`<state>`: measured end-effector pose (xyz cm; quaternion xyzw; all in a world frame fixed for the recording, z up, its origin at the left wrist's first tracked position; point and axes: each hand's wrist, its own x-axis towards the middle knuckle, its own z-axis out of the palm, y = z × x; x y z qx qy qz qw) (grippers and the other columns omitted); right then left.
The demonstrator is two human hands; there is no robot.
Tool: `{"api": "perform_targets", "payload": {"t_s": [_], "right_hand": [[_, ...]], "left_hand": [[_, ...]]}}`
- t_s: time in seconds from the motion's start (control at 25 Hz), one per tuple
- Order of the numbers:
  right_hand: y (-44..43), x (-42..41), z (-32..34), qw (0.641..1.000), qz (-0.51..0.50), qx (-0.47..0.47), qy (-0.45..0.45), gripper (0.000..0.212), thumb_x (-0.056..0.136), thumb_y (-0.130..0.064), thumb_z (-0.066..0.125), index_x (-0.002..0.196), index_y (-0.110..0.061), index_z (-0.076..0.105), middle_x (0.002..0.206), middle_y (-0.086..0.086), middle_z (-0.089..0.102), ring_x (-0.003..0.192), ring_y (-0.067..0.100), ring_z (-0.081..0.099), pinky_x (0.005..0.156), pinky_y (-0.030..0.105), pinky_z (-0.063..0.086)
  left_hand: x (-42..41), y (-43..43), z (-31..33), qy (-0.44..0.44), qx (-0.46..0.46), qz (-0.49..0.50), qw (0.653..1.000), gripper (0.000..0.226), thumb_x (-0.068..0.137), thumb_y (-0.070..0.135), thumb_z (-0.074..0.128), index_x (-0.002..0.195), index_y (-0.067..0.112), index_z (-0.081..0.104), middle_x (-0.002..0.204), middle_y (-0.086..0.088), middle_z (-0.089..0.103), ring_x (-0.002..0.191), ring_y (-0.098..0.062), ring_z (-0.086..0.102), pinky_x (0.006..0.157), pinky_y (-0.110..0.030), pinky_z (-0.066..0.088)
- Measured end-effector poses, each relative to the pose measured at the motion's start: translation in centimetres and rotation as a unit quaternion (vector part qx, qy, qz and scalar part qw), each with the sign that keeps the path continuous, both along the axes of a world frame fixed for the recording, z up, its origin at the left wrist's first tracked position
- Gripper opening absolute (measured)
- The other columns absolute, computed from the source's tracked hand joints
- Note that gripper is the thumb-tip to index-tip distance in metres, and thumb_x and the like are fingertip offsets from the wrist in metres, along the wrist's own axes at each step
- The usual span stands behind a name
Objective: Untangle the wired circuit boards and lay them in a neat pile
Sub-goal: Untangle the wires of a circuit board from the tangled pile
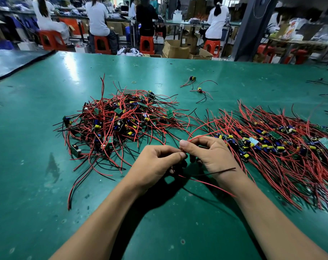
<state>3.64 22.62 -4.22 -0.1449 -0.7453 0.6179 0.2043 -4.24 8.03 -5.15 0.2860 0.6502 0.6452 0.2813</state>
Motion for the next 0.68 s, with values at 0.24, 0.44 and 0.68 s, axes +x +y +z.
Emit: {"api": "perform_targets", "payload": {"t_s": [0.24,0.44,0.68], "right_hand": [[0.36,0.11,-0.33,0.999,0.035,-0.03,-0.014,0.023,0.071,-0.04,0.078,0.077,-0.017,0.077,0.068,-0.002,0.067,0.058,0.007,0.056,0.054,0.016,0.046],[0.27,0.18,-0.63,0.987,0.099,-0.122,-0.026,0.025,0.08,-0.026,0.078,0.099,-0.01,0.078,0.086,0.011,0.074,0.071,0.017,0.068,0.064,0.026,0.057],[0.0,-0.1,-0.56,0.988,0.025,-0.138,-0.058,0.038,0.065,-0.048,0.081,0.087,-0.017,0.079,0.074,0.007,0.065,0.06,0.017,0.055,0.055,0.026,0.048]], "left_hand": [[0.31,0.15,0.29,0.002,-0.022,0.01,1.0,0.019,0.095,0.009,0.058,0.082,0.008,0.072,0.069,-0.006,0.071,0.065,-0.018,0.059,0.066,-0.028,0.044],[0.19,-0.05,0.33,-0.003,-0.019,-0.005,1.0,0.021,0.096,0.007,0.054,0.085,0.002,0.071,0.071,-0.008,0.07,0.066,-0.015,0.061,0.066,-0.023,0.048],[0.09,-0.27,0.58,0.016,-0.019,-0.03,0.999,0.019,0.096,0.009,0.058,0.085,0.006,0.074,0.075,-0.01,0.07,0.073,-0.021,0.059,0.076,-0.035,0.044]]}}
